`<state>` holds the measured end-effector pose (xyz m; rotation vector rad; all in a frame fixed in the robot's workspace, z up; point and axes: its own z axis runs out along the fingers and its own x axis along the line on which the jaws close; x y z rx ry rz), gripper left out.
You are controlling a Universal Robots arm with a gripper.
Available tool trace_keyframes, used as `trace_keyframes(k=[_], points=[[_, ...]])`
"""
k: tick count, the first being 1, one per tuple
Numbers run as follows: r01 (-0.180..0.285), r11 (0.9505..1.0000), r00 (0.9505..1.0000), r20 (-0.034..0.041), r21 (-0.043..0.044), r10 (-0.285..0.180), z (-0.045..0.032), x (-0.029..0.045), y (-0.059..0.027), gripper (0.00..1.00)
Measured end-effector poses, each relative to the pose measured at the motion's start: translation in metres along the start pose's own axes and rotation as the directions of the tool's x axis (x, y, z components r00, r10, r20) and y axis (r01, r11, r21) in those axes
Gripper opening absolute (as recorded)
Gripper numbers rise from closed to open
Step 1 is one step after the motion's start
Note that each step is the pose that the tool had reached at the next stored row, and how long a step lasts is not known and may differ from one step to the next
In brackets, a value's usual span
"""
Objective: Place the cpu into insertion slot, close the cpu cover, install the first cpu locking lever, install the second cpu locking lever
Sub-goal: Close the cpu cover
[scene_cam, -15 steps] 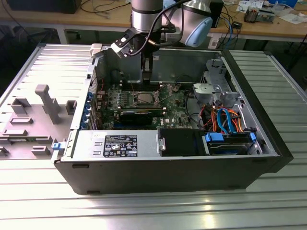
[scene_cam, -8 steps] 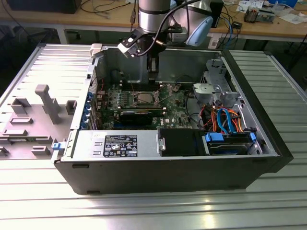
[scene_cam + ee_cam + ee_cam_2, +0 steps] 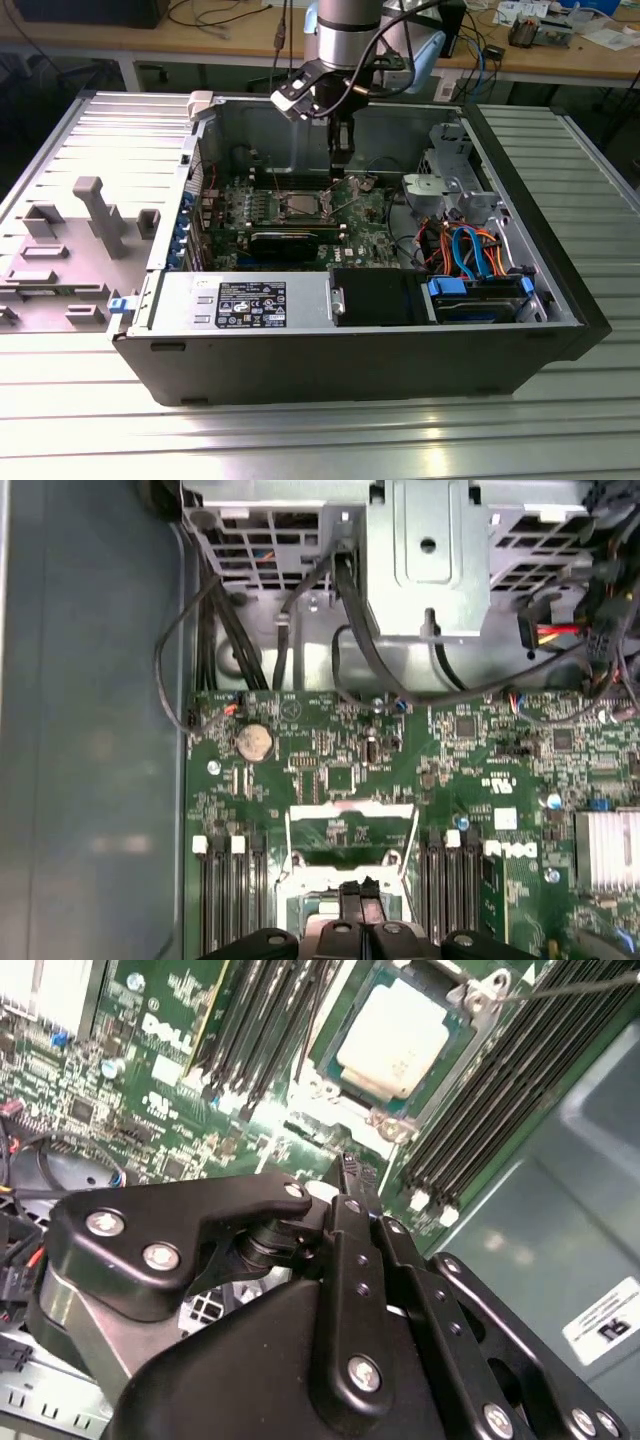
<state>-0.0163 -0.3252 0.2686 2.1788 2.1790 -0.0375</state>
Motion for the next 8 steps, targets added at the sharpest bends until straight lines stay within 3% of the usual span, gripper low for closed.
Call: trace_keyframes(k=[3,8], points=[[0.000,1.0000,1.0000,0.0000,0.0000,0.000,0.0002,0.0000,0.0074,0.11],[0.000,1.0000,1.0000,0.0001,0.0026,0.000,0.0007,0.0001,0.0290,0.11]])
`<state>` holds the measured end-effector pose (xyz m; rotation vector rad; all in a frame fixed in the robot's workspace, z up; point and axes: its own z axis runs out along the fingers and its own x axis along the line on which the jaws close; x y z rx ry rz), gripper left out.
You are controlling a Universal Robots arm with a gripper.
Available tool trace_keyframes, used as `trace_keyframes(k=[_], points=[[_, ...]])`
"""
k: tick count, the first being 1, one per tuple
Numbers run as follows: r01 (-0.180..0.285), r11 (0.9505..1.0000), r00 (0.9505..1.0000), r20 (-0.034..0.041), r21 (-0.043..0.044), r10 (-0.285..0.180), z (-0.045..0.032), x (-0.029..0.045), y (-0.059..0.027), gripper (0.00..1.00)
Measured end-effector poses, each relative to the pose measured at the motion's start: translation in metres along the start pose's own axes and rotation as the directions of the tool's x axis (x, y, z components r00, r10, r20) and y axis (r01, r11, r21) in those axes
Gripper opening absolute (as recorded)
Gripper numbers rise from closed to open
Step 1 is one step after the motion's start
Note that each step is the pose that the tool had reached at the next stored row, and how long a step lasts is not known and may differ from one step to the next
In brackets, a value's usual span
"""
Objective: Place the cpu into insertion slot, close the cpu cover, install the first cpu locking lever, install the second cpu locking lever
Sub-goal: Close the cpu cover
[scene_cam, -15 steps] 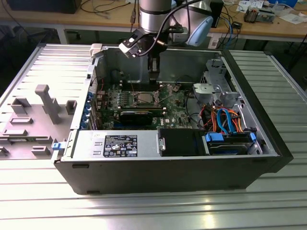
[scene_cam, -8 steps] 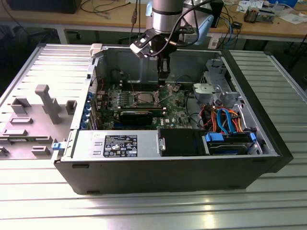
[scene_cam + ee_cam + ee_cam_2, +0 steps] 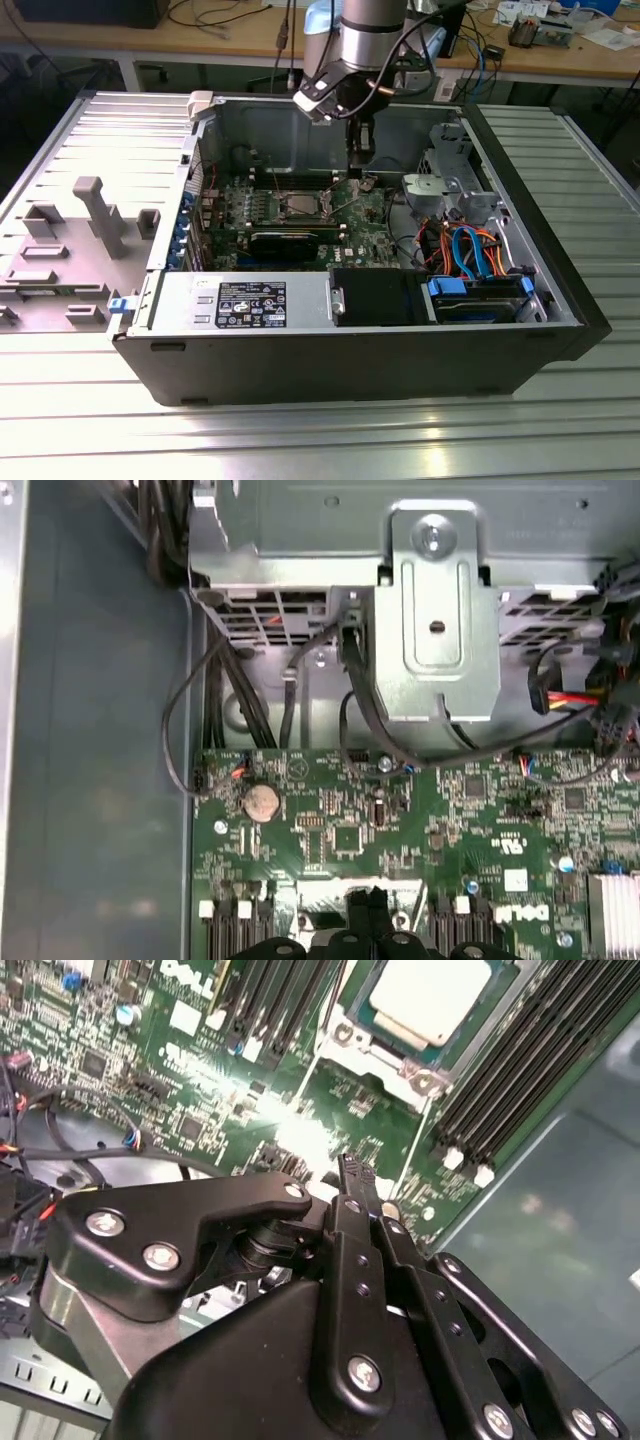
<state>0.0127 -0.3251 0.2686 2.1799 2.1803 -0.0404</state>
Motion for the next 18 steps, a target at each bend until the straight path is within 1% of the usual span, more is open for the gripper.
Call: trace_keyframes(k=[2,6,10,14,17,18], points=[[0.000,1.0000,1.0000,-0.0001,0.0007,0.000,0.0001,0.0001,0.0044,0.11],[0.000,1.0000,1.0000,0.0001,0.0015,0.000,0.0006,0.0011,0.0162,0.11],[0.000,1.0000,1.0000,0.0003,0.0023,0.000,0.0015,0.0029,0.0230,0.11],[0.000,1.0000,1.0000,0.0004,0.0035,0.000,0.0035,0.0032,0.0247,0.11],[0.000,1.0000,1.0000,0.0004,0.0047,0.000,0.0067,0.0035,0.0262,0.11],[0.000,1.0000,1.0000,0.0003,0.0068,0.000,0.0086,0.0037,0.0263,0.11]])
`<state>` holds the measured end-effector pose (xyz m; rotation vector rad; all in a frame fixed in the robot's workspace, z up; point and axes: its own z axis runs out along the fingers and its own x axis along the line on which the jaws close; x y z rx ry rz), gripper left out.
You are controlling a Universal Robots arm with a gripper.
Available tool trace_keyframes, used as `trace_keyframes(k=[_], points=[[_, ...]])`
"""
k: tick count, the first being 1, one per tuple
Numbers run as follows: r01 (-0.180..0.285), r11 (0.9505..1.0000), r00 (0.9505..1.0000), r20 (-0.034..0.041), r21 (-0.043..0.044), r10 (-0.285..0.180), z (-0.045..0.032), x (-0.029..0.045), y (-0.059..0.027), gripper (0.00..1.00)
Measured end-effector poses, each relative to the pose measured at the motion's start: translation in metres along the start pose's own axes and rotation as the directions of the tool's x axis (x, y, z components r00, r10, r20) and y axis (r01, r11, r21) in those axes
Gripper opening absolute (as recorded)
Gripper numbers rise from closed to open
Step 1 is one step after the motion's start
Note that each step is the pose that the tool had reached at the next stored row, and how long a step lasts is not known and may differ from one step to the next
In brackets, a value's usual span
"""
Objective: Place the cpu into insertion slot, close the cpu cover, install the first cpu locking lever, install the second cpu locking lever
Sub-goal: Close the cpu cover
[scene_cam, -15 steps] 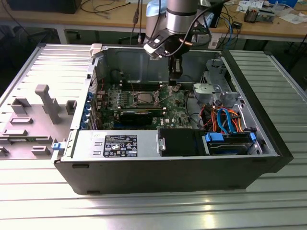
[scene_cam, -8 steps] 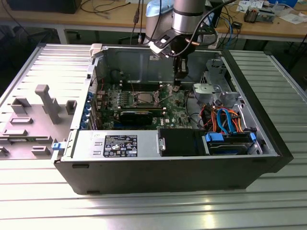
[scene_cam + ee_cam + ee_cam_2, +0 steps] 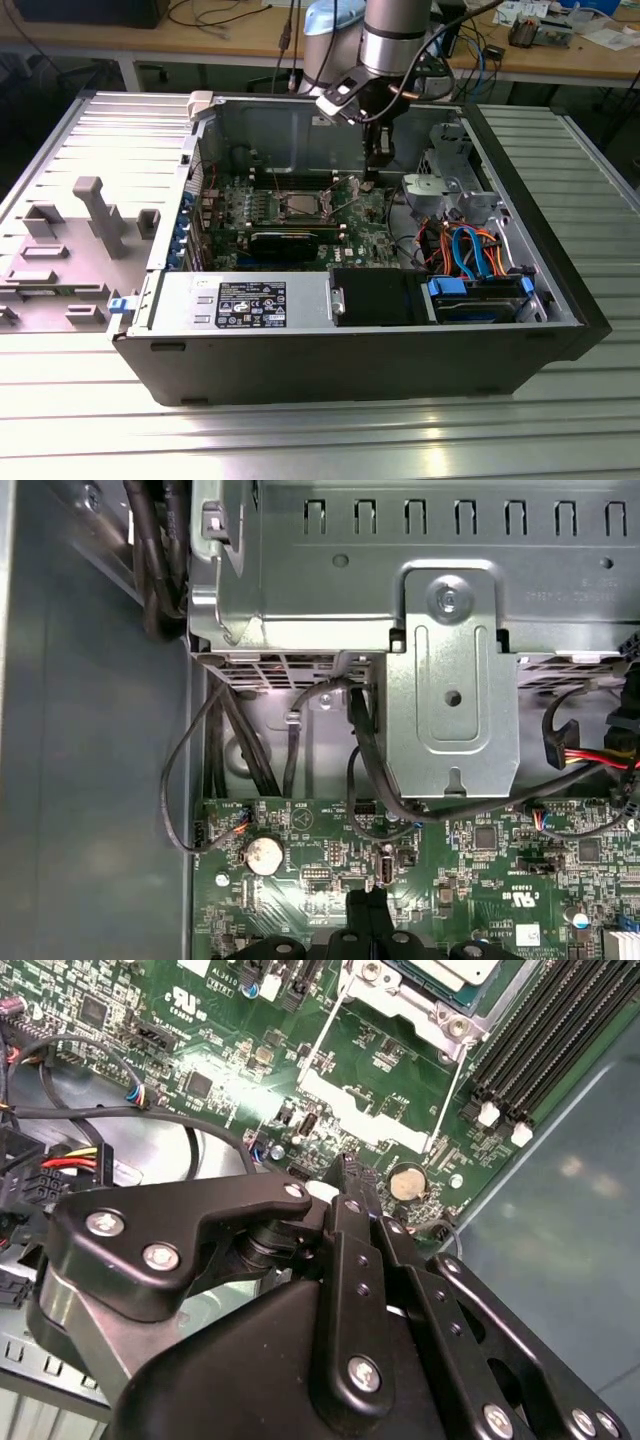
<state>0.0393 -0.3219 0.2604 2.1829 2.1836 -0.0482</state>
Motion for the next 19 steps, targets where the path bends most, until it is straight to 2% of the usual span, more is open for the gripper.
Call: trace_keyframes(k=[2,5,8,11,13,15,17,19], points=[[0.000,1.0000,1.0000,0.0001,0.0066,0.000,0.0022,0.0001,0.0005,0.11],[0.002,0.9996,1.0000,0.0001,0.0274,-0.002,0.0050,0.0003,0.0031,0.11],[0.002,0.9996,1.0000,0.0001,0.0288,-0.002,0.0078,0.0004,0.0035,0.11],[0.033,0.9991,0.9994,-0.0004,0.0270,-0.033,0.0120,0.0007,0.0035,0.11],[0.035,0.9990,0.9994,-0.0004,0.0270,-0.035,0.0140,0.0008,0.0035,0.11],[0.036,0.9989,0.9994,-0.0007,0.0315,-0.036,0.0172,0.0010,0.0034,0.11],[0.037,0.9985,0.9993,-0.0007,0.0404,-0.037,0.0204,0.0011,0.0033,0.11],[0.039,0.9984,0.9992,-0.0010,0.0403,-0.039,0.0205,0.0011,0.0030,0.11]])
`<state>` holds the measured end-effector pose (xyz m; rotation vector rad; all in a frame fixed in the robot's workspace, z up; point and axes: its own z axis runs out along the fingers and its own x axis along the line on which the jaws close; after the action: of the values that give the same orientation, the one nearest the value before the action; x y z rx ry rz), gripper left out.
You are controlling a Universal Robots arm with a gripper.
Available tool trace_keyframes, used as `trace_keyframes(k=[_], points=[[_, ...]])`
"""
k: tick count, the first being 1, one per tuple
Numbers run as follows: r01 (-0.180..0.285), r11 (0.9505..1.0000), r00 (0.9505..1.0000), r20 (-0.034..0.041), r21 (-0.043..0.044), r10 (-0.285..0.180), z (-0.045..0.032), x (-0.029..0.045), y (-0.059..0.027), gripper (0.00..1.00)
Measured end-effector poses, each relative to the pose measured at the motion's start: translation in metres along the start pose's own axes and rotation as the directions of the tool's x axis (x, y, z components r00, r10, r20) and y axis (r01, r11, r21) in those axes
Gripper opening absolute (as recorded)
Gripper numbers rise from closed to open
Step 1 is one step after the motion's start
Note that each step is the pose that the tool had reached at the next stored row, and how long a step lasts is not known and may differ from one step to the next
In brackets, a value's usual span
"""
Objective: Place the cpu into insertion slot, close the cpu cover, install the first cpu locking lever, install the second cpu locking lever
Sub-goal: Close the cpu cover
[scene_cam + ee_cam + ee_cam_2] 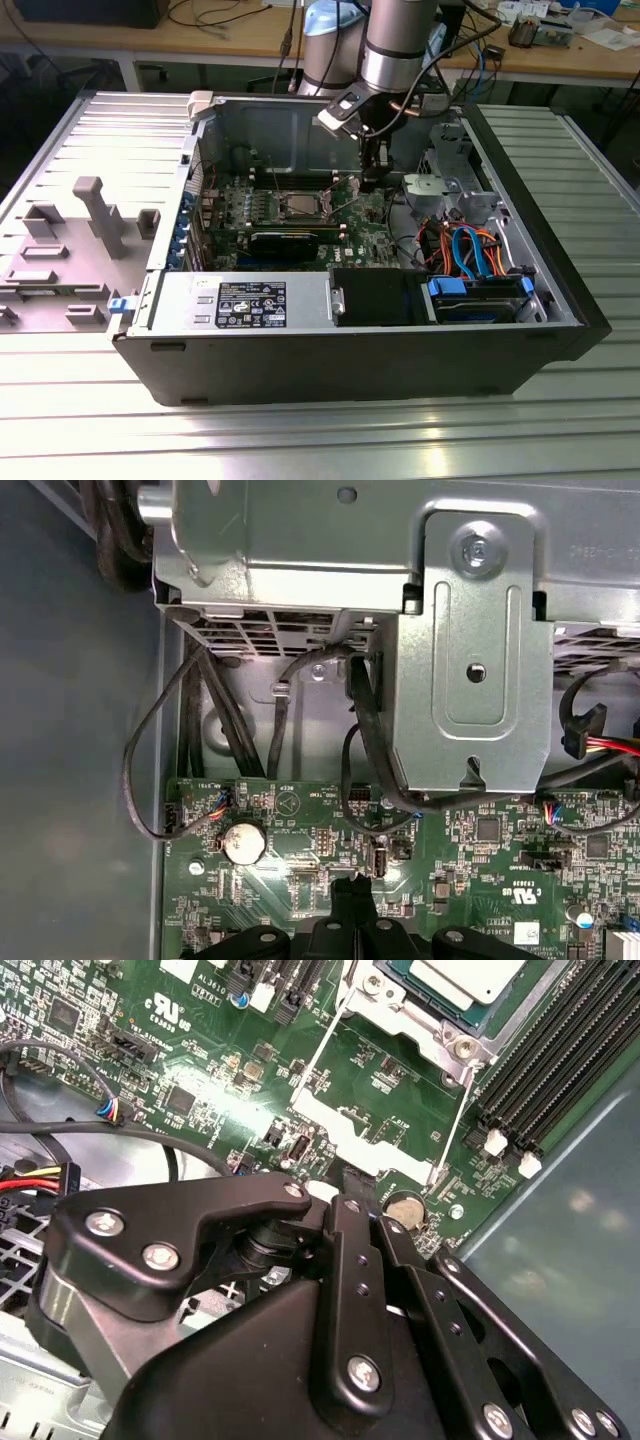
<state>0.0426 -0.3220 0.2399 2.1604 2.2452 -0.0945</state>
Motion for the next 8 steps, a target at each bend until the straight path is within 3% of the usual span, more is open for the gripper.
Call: trace_keyframes(k=[8], points=[[0.000,1.0000,1.0000,0.0000,-0.0001,0.000,0.0001,0.0002,-0.0045,0.11]])
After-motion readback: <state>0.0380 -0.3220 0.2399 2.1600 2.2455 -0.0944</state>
